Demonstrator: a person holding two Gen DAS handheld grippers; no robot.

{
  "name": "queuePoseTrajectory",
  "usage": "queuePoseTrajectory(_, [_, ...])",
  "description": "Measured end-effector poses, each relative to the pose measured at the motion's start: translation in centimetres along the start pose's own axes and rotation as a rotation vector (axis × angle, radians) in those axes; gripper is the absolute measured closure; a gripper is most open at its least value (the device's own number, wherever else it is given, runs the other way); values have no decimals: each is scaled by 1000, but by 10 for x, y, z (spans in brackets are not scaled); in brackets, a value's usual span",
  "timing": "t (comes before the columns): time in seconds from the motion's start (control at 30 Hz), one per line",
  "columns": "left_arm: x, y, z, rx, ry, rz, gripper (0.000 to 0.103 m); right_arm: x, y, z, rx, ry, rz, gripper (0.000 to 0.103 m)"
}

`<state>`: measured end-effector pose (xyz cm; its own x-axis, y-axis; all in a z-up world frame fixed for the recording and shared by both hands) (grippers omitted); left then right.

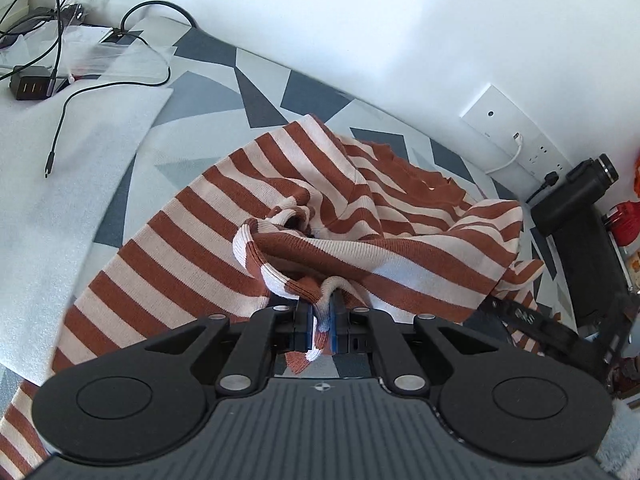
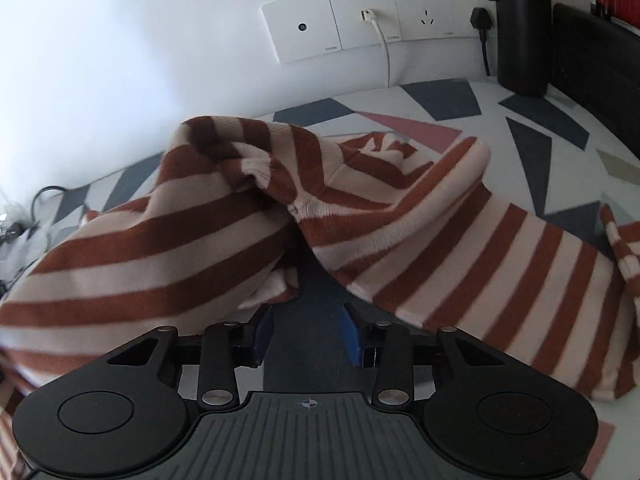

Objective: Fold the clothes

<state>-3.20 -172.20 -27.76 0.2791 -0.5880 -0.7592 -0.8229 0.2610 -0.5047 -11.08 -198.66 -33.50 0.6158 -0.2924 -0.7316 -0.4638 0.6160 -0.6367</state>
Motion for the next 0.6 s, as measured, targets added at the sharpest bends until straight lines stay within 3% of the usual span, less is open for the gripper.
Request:
queuePoseTrajectory(0.1, [0, 3, -1, 6, -2, 1, 95, 12, -8, 15, -81, -11, -34, 66])
queuePoseTrajectory(0.2, [-1, 6, -1, 23, 2, 9, 95, 24, -7, 26, -158, -18, -13, 65])
queuePoseTrajectory(0.27, [-3, 6, -2, 34, 13, 6, 95, 21, -8, 31, -166, -37, 8, 90])
queuePoseTrajectory(0.3, [-5, 6, -2, 41, 21, 4, 95, 16, -8, 32, -158, -45, 16, 90])
queuePoseTrajectory(0.43, [-10, 8, -1, 65, 71, 6, 95, -27, -9, 29, -97, -59, -10, 91])
queuePoseTrajectory(0.6, [-12, 25, 3, 46, 153, 86, 95, -100, 1, -1, 41, -39, -65, 91])
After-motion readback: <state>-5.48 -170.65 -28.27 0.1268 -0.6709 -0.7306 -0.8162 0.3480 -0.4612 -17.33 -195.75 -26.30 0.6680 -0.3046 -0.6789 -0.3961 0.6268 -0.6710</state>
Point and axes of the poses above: each gripper's, at about its wrist camera, not at the fingertips, and x roughly the way its jaws point, z to its left, y to its underside, the point moved 9 cm from there along x, roughly the way its jaws point
